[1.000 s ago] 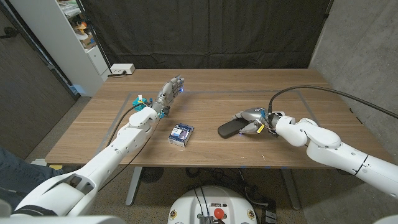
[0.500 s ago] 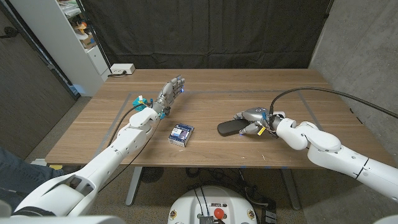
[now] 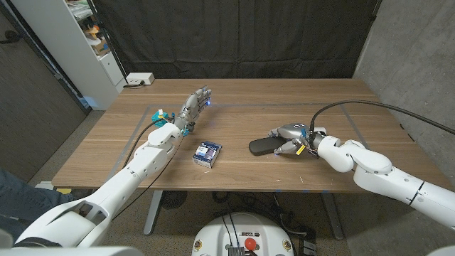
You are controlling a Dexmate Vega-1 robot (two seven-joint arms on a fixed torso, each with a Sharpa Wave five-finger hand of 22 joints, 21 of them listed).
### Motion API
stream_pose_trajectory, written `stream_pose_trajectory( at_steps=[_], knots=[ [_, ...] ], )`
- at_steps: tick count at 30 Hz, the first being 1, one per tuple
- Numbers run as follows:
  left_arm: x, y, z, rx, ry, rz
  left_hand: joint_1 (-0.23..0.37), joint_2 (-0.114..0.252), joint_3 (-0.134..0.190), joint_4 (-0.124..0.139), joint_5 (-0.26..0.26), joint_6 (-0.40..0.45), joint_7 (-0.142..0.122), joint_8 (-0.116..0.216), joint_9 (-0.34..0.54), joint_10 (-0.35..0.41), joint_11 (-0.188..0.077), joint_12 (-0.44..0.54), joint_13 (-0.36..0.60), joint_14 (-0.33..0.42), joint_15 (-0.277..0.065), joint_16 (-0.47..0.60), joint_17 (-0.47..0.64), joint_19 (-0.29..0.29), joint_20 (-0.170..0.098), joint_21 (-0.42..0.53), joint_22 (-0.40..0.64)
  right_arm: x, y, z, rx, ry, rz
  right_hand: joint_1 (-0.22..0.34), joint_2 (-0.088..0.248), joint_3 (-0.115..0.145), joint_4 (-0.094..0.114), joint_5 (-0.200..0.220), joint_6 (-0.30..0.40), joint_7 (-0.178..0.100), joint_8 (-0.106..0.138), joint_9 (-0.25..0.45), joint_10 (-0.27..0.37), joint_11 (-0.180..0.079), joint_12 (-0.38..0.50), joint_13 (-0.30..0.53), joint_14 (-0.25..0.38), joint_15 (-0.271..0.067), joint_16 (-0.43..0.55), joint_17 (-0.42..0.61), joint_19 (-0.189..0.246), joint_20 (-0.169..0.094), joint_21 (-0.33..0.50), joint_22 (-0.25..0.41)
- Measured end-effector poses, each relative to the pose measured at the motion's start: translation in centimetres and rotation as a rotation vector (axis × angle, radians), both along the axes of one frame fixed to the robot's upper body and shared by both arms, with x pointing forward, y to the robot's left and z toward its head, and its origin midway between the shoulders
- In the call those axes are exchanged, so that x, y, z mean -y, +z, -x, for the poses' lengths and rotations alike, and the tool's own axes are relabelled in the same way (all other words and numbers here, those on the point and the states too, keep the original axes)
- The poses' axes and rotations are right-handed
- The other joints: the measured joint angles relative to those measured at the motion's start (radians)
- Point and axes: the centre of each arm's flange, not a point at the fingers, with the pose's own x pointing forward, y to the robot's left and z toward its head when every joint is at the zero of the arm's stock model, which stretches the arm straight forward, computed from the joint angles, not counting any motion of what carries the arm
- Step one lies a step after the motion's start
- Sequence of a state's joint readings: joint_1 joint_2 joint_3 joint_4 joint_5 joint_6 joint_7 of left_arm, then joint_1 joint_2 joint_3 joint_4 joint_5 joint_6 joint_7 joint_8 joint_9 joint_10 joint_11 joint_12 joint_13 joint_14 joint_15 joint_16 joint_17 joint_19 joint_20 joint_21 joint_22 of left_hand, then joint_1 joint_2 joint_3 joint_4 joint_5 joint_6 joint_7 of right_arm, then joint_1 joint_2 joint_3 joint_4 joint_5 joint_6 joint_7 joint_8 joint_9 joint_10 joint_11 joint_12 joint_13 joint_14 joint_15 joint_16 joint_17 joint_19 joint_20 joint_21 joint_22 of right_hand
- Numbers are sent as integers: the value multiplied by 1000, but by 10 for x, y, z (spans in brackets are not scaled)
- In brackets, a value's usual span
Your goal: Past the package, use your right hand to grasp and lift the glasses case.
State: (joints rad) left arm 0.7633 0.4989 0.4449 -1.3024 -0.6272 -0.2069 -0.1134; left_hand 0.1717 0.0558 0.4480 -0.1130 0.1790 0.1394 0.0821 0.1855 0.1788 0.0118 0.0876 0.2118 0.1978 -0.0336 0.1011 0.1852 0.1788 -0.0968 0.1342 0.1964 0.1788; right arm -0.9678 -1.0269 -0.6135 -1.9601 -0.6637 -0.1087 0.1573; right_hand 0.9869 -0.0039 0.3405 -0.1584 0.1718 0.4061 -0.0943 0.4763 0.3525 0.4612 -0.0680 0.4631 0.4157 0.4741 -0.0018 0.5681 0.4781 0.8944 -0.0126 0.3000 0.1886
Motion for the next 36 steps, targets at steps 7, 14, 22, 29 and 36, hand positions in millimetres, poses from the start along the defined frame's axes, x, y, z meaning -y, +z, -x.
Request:
stream_pose_trajectory(
  at_steps=[7, 14, 22, 29, 36],
  knots=[
    [-1, -1, 1, 1, 1, 4, 0, 0, 0, 0, 0, 0, 0, 0, 0, 0, 0, 0, 0, 0, 0, 0, 0, 0, 0, 0, 0, 0, 5, 3, 13, 5, -5, 1, -1, -3, 0, -1, 0, 0, 5, 8, -5, -6, 6, 8, 2, 2, 0, 5, 0, 0, 0, 0],
    [-3, -1, 1, 4, 3, 6, 0, 0, 0, 0, 0, 0, 0, 0, 0, 0, 0, 0, 0, 0, 0, 0, 0, 0, 0, 0, 0, -2, 9, 7, 27, 9, -12, 12, -12, -2, -3, 3, 7, 7, 29, 14, 0, -11, 10, 18, 9, -2, 0, 8, 0, 0, 0, 0],
    [-3, 0, 2, 8, -2, 7, 0, 0, 0, 0, 0, 0, 0, 0, 0, 0, 0, 0, 0, 0, 0, 0, 0, 0, 0, 0, 0, -2, 14, 13, 45, 14, -19, 13, -13, 0, -5, 3, 29, 14, 34, 18, 8, -20, 15, 26, 9, -2, 0, 14, -4, -4, 0, 0],
    [-4, -1, 3, 12, -3, 8, 0, 0, 0, 0, 0, 0, 0, 0, 0, 0, 0, 0, 0, 0, 0, 0, 0, 0, 0, 0, 0, -2, 22, 18, 72, 22, -32, 13, -13, 0, -5, 3, 32, 14, 37, 18, 3, -25, 25, 36, 14, -8, 0, 17, -4, -4, 0, 0],
    [-4, -1, 4, 13, -4, 9, 0, 0, 0, 0, 0, 0, 0, 0, 0, 0, 0, 0, 0, 0, 0, 0, 0, 0, 0, 0, 0, -2, 28, 22, 89, 29, -40, 13, -13, 0, -5, 7, 32, 14, 39, 18, 3, -26, 25, 43, 14, -8, -7, 23, -4, -4, 0, 0]
  ],
)
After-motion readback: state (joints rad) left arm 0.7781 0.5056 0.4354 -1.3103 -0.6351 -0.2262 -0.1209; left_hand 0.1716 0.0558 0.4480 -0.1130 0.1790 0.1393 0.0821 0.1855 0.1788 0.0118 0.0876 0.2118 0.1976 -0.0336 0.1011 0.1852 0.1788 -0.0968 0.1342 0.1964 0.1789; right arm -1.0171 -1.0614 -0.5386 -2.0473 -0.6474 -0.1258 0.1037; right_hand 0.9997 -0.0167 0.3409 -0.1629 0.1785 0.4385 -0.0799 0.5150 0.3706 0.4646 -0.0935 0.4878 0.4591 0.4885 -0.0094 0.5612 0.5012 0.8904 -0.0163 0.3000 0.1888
